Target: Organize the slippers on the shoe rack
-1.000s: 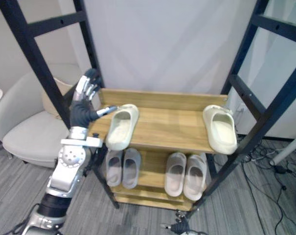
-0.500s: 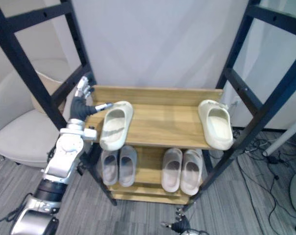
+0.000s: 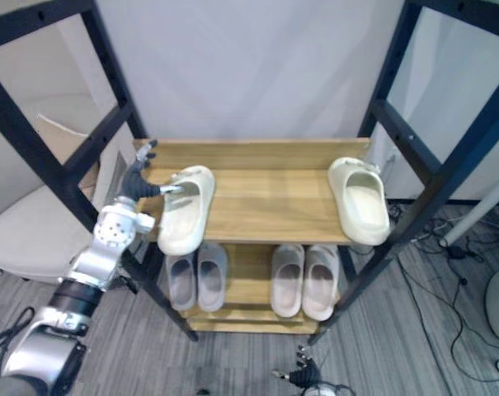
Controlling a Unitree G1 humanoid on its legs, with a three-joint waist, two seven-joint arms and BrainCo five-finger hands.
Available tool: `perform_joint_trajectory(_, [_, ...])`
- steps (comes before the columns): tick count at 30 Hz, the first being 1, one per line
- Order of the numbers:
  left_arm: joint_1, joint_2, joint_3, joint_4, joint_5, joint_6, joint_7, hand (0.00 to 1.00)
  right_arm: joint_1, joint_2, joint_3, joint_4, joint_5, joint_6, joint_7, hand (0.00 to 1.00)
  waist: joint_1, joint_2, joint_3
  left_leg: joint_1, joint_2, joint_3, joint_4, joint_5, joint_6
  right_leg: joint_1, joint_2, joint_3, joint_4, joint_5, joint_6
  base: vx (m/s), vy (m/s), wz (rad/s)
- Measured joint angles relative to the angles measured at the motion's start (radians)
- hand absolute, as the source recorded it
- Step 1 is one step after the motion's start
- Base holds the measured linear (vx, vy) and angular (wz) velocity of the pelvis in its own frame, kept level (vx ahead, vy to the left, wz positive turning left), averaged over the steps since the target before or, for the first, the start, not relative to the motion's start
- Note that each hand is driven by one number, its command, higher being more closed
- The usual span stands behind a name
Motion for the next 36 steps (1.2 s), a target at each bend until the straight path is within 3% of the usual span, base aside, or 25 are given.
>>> perform_joint_trajectory(12, [-0.067, 0.024, -0.038, 0.076, 0.091, 0.005, -0.025, 0.00, -0.003, 0.000, 0.001, -0.004, 0.002, -0.009, 0.010, 0.00, -0.002, 0.003, 0.017, -0.002, 0.008, 0.013, -0.010, 0.005, -0.001, -0.011, 0.001, 0.010, -0.004, 0.006, -0.002, 0.00, -0.001, -0.02])
perform_joint_trajectory(13, [-0.076, 0.026, -0.040, 0.077, 0.100, 0.005, -0.034, 1.00, -0.005, 0.000, 0.001, -0.004, 0.002, -0.010, 0.010, 0.00, -0.002, 0.003, 0.023, -0.003, 0.008, 0.015, -0.010, 0.005, -0.001, -0.013, 0.001, 0.012, -0.004, 0.007, -0.002, -0.03, 0.001, -0.06])
perform_joint_trajectory(21, [-0.101, 0.039, -0.047, 0.098, 0.155, 0.008, -0.053, 1.00, -0.010, 0.001, -0.001, -0.006, 0.002, -0.010, 0.010, 0.00, -0.003, 0.007, 0.034, -0.009, 0.009, 0.036, -0.011, 0.004, -0.002, -0.025, 0.007, 0.034, -0.017, 0.019, 0.001, 0.01, -0.001, -0.09])
perform_joint_trajectory(36, [-0.108, 0.053, -0.041, 0.113, 0.054, 0.020, -0.055, 1.00, -0.019, -0.004, -0.011, -0.002, 0.003, -0.009, 0.010, 0.00, -0.010, 0.019, 0.041, -0.004, 0.008, 0.074, -0.011, 0.007, 0.002, -0.039, 0.010, 0.087, -0.033, 0.051, 0.007, -0.02, 0.004, -0.11])
